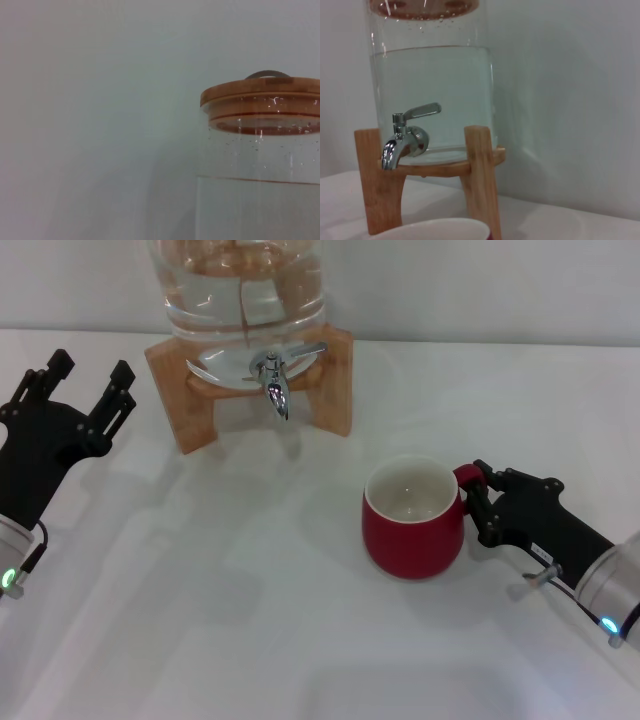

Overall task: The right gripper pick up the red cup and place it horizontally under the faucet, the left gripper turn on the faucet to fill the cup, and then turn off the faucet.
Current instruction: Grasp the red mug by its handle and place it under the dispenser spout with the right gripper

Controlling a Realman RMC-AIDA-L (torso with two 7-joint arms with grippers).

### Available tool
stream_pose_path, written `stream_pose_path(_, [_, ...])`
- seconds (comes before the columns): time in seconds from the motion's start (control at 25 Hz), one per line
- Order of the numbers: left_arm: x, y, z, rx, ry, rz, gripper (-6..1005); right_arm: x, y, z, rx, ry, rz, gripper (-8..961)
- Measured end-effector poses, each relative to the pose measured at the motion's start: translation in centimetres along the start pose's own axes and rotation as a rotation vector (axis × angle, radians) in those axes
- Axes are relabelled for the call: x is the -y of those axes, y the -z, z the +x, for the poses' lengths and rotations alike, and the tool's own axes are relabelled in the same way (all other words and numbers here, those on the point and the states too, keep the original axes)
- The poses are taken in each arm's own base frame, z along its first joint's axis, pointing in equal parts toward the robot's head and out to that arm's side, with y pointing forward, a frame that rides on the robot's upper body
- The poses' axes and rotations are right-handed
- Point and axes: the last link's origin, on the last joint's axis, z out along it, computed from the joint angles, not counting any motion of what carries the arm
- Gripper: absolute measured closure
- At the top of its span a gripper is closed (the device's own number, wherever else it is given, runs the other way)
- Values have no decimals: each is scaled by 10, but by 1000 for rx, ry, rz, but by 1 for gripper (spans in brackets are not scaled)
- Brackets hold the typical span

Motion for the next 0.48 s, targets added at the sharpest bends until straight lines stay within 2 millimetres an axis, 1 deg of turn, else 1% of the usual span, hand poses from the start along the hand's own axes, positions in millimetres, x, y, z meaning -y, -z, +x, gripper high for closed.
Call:
stream_pose_path(0.24, [0,-1,0,0,0,0,242,-4,-14,-5,-13,9,-22,813])
stream_pose_path(0.44, [1,-1,0,1,1,1,242,-12,-28,-13,-15,17,-54,814])
stream_pose_path(0.48, [1,0,0,1,1,2,243,-12,-28,-13,-15,17,-54,814])
